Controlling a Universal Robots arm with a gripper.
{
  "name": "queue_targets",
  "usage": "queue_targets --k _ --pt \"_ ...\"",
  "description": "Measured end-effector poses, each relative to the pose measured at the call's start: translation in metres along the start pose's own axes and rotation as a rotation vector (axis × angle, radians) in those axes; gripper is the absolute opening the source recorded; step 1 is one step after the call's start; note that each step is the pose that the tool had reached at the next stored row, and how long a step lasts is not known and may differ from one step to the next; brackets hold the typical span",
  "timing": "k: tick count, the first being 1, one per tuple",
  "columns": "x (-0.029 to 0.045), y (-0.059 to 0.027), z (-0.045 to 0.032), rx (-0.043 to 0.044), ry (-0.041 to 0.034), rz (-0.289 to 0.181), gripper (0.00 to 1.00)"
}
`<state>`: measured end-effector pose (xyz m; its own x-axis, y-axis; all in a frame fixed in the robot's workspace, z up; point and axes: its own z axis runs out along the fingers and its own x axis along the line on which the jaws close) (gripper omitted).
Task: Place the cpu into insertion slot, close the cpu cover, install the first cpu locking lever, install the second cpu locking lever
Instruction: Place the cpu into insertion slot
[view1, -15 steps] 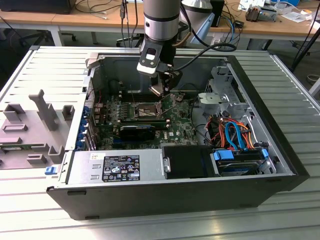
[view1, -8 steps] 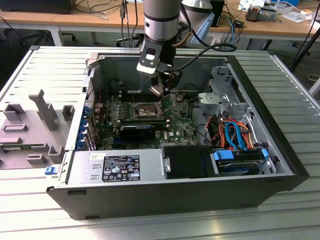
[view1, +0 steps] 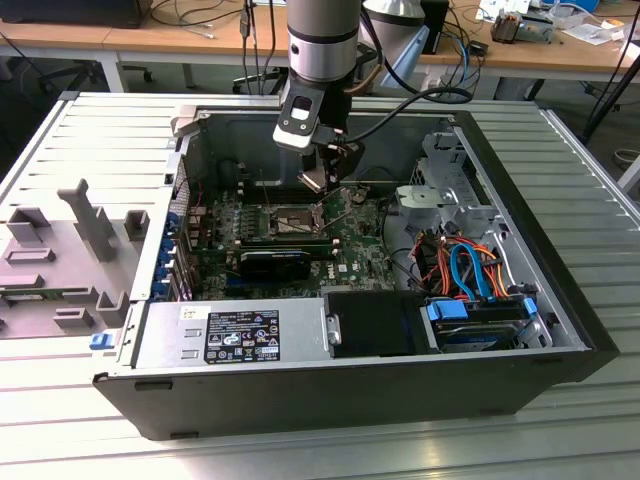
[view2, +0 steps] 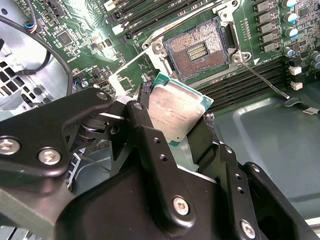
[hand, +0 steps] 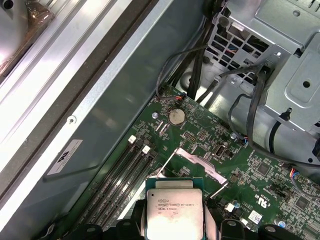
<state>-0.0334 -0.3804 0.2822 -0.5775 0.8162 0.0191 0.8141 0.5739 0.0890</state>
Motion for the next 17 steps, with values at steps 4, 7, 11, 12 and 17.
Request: queue_targets --k 4,7,11,12,17 --pt "0.0 0.0 0.0001 0.0 -0.0002 0.002 0.55" --pt "0.0 0.0 0.0002 -0.0001 -0.0003 0.003 0.55" --pt "0.0 0.0 0.0002 -0.0001 -0.0005 0.005 0.55" --pt "0.0 0.0 0.0003 -0.0001 -0.0005 0.006 0.55" --pt "0.0 0.0 0.0004 -0.0002 -0.0008 0.009 0.55"
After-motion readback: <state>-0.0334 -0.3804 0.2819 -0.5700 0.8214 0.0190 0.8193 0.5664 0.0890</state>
